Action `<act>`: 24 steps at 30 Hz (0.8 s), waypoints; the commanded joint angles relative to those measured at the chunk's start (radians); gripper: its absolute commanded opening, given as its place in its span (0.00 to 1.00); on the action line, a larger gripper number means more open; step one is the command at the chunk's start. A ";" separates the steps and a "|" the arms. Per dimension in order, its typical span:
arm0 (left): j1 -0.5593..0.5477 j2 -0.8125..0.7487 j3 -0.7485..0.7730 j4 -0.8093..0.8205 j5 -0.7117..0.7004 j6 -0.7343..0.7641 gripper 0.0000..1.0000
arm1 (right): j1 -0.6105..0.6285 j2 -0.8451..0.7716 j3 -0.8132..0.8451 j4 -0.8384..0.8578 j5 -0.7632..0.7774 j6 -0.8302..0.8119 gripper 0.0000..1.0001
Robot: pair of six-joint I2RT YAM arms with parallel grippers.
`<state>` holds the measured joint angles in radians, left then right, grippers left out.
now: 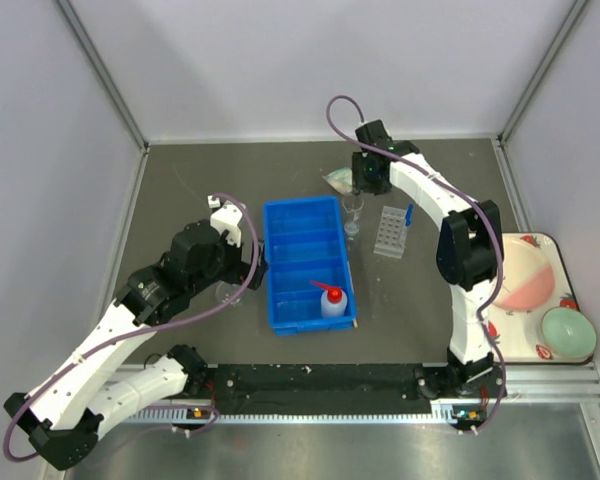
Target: Organize the chemistry lab equipment
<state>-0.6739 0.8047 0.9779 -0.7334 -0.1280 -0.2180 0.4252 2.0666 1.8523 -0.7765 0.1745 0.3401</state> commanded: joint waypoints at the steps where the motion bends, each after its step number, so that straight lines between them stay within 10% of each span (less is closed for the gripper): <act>1: 0.005 -0.018 0.010 0.046 0.005 0.009 0.99 | 0.006 0.038 -0.004 0.037 -0.020 0.004 0.50; 12: 0.005 -0.015 0.013 0.045 0.005 0.016 0.99 | 0.006 0.099 0.001 0.043 -0.021 0.000 0.43; 20: 0.005 -0.016 0.015 0.035 0.002 0.019 0.99 | 0.006 0.122 0.004 0.042 -0.029 -0.003 0.03; 24: 0.005 -0.018 0.015 0.035 -0.001 0.019 0.99 | 0.006 0.124 0.002 0.040 -0.023 -0.004 0.00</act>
<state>-0.6739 0.8040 0.9779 -0.7334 -0.1276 -0.2096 0.4252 2.1803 1.8458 -0.7483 0.1459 0.3408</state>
